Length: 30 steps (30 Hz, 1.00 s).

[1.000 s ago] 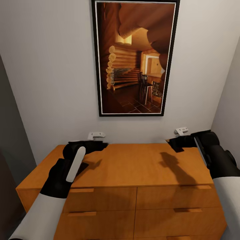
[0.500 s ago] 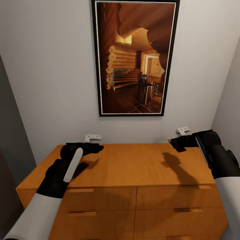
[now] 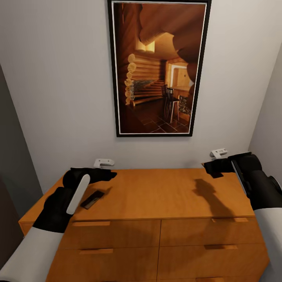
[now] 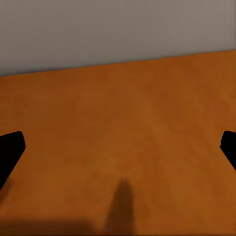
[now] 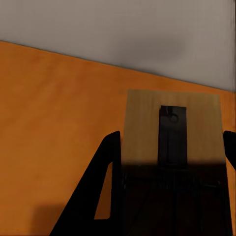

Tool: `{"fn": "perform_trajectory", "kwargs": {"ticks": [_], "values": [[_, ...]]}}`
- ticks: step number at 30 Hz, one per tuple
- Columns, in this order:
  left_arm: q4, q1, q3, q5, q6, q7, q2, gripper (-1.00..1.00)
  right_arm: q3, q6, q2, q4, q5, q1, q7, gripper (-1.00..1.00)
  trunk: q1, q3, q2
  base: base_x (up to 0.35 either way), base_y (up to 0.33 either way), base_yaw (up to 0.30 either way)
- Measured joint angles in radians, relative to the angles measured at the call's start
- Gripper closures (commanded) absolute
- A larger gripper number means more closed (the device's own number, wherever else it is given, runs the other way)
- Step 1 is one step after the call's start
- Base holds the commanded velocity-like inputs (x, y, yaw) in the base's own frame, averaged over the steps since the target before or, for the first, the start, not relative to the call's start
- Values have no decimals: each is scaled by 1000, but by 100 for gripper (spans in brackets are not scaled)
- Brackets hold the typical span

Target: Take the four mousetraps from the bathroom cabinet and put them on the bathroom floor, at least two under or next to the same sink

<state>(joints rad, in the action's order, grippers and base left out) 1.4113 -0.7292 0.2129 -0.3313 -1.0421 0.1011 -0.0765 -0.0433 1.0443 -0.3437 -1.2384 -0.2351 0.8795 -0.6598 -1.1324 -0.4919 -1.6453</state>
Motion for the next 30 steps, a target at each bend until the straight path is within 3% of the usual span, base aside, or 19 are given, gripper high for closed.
{"fn": "perform_trajectory", "kwargs": {"ticks": [15, 16, 17, 22, 25, 26, 30], "values": [[28, 0, 19, -5, 2, -76, -85, -100, -1, 0, -1, 5, 4, 0, 78, 100, 0, 0, 0, 0, 0, 0], [29, 0, 20, -25, 1, -299, -188, -100, -1, -1, -1, 7, 2, 0, 96, 100, 0, 0, 0, 0, 0, 0], [29, 0, 20, -15, 2, -314, -213, -100, -1, 0, -1, 9, 6, 0, 100, 100, 0, 0, 0, 0, 0, 0], [30, -1, 20, -19, 0, -317, -251, -100, -1, 0, -1, 12, 6, 0, 104, 100, 0, 0, 0, 0, 0, 0], [29, -1, 25, -23, 0, -329, -297, -100, -1, 0, -1, 13, 7, 0, 105, 100, 0, 0, 0, 0, 0, 0], [28, -1, 33, -23, 0, -344, -319, -100, -1, 0, -1, 13, 7, 0, 105, 100, 0, 0, 0, 0, 0, 0], [27, 0, 77, -26, -1, -383, -368, -100, -1, 0, 0, 13, 7, 0, 106, 100, 0, 0, 0, 0, 0, 0]]}}
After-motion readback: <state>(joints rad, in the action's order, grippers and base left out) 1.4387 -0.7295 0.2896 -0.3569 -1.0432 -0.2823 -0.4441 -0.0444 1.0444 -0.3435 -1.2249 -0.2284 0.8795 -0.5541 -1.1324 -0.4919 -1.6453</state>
